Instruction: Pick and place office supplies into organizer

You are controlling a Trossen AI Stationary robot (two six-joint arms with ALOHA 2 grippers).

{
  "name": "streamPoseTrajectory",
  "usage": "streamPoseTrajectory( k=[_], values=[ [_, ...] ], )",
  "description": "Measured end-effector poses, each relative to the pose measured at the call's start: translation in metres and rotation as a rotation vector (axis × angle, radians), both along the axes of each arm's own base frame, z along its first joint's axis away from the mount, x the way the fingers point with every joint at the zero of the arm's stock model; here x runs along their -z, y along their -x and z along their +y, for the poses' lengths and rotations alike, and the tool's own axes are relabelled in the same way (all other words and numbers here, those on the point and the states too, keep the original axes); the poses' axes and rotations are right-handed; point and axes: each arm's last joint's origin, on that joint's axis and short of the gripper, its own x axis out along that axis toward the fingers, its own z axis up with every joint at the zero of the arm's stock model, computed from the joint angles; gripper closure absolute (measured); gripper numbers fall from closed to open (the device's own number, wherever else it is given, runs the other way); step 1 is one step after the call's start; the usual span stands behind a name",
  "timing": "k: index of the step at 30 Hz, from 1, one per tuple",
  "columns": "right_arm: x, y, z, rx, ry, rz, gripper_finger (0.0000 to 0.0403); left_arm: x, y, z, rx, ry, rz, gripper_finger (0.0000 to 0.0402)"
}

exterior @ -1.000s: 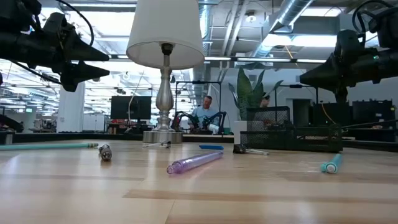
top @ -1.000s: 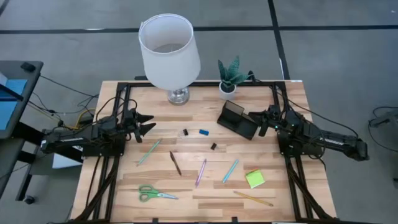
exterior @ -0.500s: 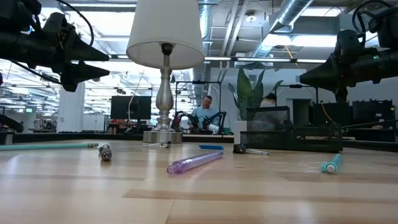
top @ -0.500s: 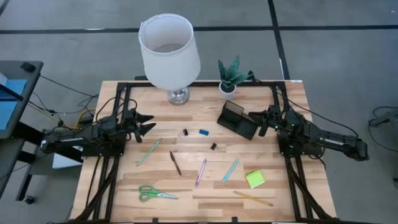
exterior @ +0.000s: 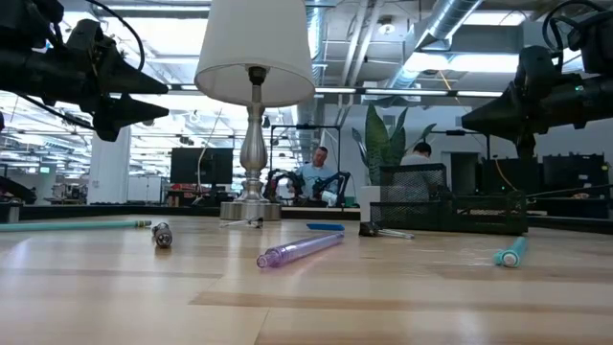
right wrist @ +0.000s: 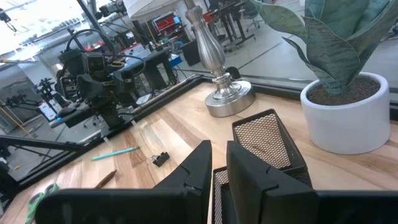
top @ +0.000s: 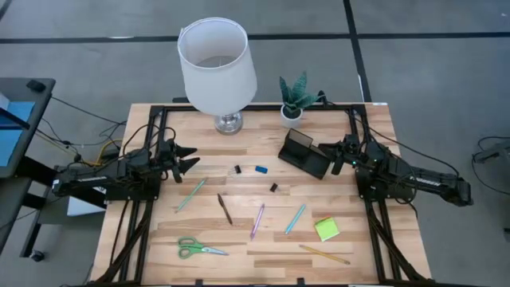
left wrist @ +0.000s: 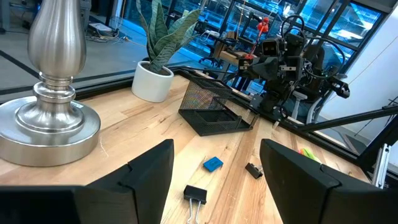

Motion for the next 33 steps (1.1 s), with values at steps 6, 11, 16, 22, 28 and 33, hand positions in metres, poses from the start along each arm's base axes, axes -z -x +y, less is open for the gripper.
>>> streamPoseTrajectory(
  k=[6,11,16,22,28,33],
  values=[
    [0.0,0.0,0.0,0.0,0.0,0.0,0.0359,0.0002,0.0,0.0,0.0,0.0,0.001,0.017],
    [0.0,0.0,0.0,0.001,0.0,0.0,0.0359,-0.0001,0.0,-0.0001,0.001,0.0,-0.001,0.017],
    [-0.0001,0.0,0.0,0.001,0.0,0.0,0.0359,0.0,0.0,-0.0001,0.001,0.0,-0.001,0.017],
    [-0.0001,0.0,0.0,0.0,0.0,0.0,0.0359,0.0,0.0,-0.0001,0.001,0.0,-0.001,0.017],
    [-0.0001,0.0,0.0,0.0,0.0,0.0,0.0359,-0.0006,-0.0001,0.0,-0.002,-0.016,-0.006,0.017],
    [0.0,0.0,0.0,0.0,0.0,0.0,0.0359,-0.0014,-0.0002,0.0,-0.002,-0.029,-0.013,0.017]
  ],
)
